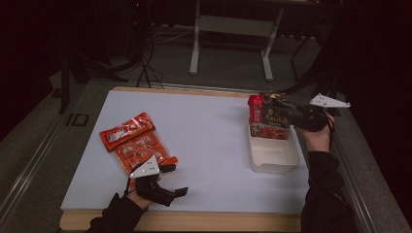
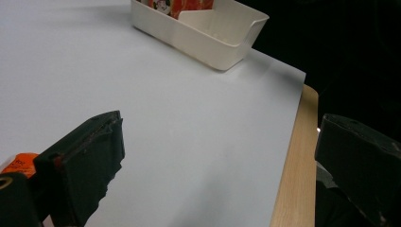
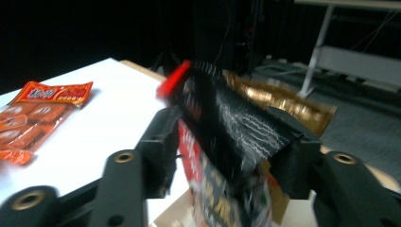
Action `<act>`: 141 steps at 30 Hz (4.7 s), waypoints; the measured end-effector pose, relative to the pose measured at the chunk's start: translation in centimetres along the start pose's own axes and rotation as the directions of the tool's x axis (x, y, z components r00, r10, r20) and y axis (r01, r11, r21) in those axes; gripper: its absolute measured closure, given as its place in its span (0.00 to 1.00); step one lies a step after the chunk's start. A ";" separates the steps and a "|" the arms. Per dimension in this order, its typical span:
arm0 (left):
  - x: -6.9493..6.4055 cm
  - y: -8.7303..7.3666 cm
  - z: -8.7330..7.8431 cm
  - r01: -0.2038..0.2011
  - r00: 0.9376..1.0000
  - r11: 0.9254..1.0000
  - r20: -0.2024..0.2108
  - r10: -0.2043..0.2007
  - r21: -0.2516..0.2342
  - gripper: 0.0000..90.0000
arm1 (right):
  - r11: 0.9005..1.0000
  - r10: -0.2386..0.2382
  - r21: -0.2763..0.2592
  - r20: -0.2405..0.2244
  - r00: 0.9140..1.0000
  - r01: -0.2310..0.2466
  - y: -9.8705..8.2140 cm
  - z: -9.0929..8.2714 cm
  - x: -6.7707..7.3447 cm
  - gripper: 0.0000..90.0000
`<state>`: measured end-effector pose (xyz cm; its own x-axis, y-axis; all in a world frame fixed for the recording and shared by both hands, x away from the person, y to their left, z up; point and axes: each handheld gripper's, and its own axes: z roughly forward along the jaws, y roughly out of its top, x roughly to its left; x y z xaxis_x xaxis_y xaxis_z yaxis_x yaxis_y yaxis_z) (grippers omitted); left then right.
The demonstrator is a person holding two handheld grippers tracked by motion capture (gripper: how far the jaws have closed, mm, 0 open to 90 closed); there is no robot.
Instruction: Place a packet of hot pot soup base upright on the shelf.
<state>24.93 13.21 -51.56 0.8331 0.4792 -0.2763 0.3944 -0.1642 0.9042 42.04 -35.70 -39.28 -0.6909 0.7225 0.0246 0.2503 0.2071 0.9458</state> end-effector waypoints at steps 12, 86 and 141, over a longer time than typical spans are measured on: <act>-0.1 0.3 -0.2 -0.018 1.000 1.000 -0.007 0.018 -0.011 0.03 | 0.996 -0.041 -0.076 0.004 0.999 0.041 3.8 -1.5 2.8 0.41; 10.4 -0.8 -11.8 0.214 0.679 0.977 -0.721 -0.139 0.014 1.00 | 0.997 -0.073 -0.015 -0.283 0.956 0.072 -5.0 -3.9 17.8 0.17; 13.0 0.1 -2.7 0.227 0.808 0.952 -0.585 -0.066 0.206 1.00 | 0.997 -0.071 -0.004 -0.309 0.948 0.073 -5.4 -4.0 18.1 0.17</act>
<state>34.79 21.73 -54.17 0.4199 0.9029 -0.0924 0.6445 -0.2250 0.7308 25.48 -26.39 -42.62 -0.8827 0.4665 0.0568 0.1966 0.2567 0.9463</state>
